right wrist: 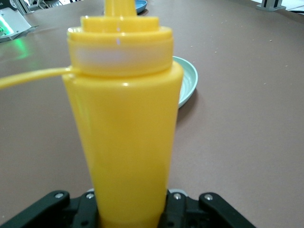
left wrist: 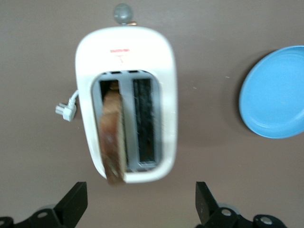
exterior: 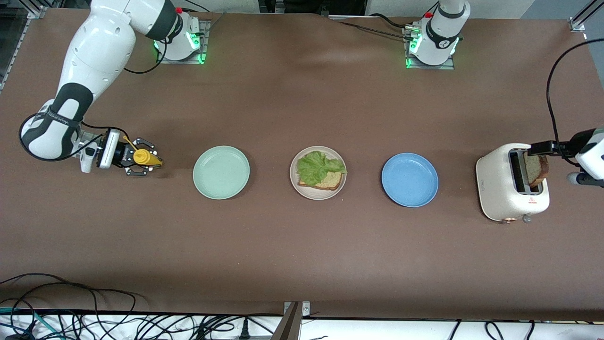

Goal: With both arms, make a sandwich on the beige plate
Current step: 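Lower the bottle while the left gripper grasps the toaster bread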

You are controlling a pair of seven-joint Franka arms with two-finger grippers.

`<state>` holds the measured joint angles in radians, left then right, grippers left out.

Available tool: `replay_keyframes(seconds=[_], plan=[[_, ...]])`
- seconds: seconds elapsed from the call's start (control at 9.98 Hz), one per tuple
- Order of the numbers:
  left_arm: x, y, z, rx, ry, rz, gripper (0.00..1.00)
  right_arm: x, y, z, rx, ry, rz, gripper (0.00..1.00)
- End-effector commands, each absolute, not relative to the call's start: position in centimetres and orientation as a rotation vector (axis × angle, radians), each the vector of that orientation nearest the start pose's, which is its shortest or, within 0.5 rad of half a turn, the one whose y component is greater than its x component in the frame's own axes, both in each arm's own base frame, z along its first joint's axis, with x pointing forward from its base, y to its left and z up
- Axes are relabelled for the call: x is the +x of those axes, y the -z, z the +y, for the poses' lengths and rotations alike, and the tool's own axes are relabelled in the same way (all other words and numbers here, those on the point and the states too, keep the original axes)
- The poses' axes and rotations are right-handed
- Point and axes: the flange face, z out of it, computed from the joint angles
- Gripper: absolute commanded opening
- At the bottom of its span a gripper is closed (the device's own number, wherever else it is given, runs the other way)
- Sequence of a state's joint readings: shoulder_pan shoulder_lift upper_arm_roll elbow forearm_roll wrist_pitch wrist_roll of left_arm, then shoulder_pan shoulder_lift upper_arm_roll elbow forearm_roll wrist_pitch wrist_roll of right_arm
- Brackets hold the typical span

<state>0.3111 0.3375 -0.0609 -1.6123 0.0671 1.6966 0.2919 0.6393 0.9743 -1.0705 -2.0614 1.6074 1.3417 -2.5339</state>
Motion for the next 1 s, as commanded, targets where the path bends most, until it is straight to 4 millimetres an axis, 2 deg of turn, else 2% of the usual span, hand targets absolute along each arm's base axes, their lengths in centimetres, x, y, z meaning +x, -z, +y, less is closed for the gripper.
replay_keyframes(seconds=[0.0,0.2,0.3,0.4,0.5,0.6,0.8,0.9], plan=[[61.5,-39.2,17.1,-3.125,-0.400,0.151,1.00,50.9,-12.4,-11.8,-1.744,0.911,-1.363,0.00],[61.2,-37.2,18.3,-3.131,-0.442,0.121,1.00,51.0,-11.9,-11.2,-1.724,0.922,-1.373,0.00],[61.0,-37.0,18.2,-3.132,-0.453,0.119,0.68,50.9,-11.9,-11.2,-1.723,0.923,-1.373,0.00],[60.9,-36.9,18.2,-3.132,-0.470,0.121,0.18,50.9,-11.9,-11.3,-1.725,0.923,-1.370,0.00],[60.9,-36.9,18.1,-3.132,-0.473,0.118,0.00,50.9,-11.8,-11.3,-1.733,0.916,-1.364,0.21],[60.9,-37.0,18.1,-3.132,-0.470,0.113,0.00,50.8,-11.5,-11.4,-1.739,0.907,-1.362,0.43],[61.0,-38.1,18.5,-3.096,-0.447,0.128,0.00,50.9,-11.4,-11.3,-1.735,0.909,-1.362,0.70],[60.8,-39.4,18.8,-3.061,-0.441,0.145,0.00,50.8,-11.1,-11.6,-1.734,0.913,-1.350,0.77]])
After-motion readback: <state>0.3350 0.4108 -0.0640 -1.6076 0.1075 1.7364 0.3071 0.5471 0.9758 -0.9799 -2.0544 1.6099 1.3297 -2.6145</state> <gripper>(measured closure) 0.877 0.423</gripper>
